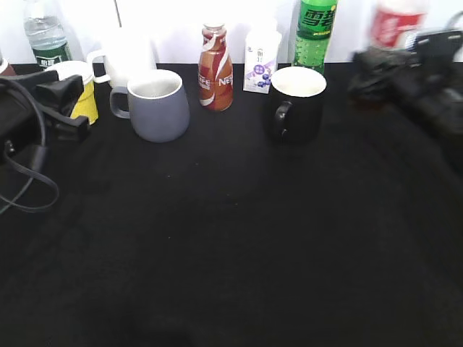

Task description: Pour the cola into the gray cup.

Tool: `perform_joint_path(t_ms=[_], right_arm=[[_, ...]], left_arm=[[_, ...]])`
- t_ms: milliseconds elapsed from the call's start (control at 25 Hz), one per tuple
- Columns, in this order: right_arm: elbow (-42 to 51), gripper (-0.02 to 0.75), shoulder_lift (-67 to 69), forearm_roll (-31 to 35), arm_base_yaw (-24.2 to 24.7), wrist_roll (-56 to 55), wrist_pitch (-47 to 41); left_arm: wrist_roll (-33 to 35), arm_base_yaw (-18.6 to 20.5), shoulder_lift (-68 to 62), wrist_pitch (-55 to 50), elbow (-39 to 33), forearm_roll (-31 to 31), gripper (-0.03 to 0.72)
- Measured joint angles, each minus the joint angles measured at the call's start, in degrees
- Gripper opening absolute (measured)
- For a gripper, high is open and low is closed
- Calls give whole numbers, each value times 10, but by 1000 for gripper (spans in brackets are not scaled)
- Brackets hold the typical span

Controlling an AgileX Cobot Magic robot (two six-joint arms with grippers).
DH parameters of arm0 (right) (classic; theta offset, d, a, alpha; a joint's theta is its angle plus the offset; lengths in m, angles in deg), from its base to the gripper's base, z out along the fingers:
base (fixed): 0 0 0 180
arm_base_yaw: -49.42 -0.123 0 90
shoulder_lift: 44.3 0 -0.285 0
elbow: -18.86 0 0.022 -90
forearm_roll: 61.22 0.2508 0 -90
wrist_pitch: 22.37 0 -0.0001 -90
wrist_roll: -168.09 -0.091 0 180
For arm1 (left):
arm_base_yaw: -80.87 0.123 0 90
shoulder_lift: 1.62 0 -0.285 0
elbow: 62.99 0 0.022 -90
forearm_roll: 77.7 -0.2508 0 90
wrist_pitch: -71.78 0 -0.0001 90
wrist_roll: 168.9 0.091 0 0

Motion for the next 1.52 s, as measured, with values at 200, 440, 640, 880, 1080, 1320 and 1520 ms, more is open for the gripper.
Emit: perform_joint_path(t_ms=[200,440,640,880,1080,1320,1520], right_arm=[[-95,366,67,-87,3,-50,-14],[-100,447,73,-127,16,-65,-43],[-100,557,73,-132,16,-74,-47],[-45,557,36,-120,21,-65,-50],[27,557,-7,-108,41,-62,-42],[133,558,-141,-113,41,-106,-87],[140,556,-345,-463,35,-451,-429]], left_arm=[[0,0,0,-7,0,0,261],[0,0,0,-8,0,-5,261],[0,0,0,-9,0,-6,261],[-1,0,0,-10,0,-6,261],[-1,0,0,-12,0,-6,261],[-1,0,53,-91,0,-8,261],[25,0,161,-318,3,19,261]])
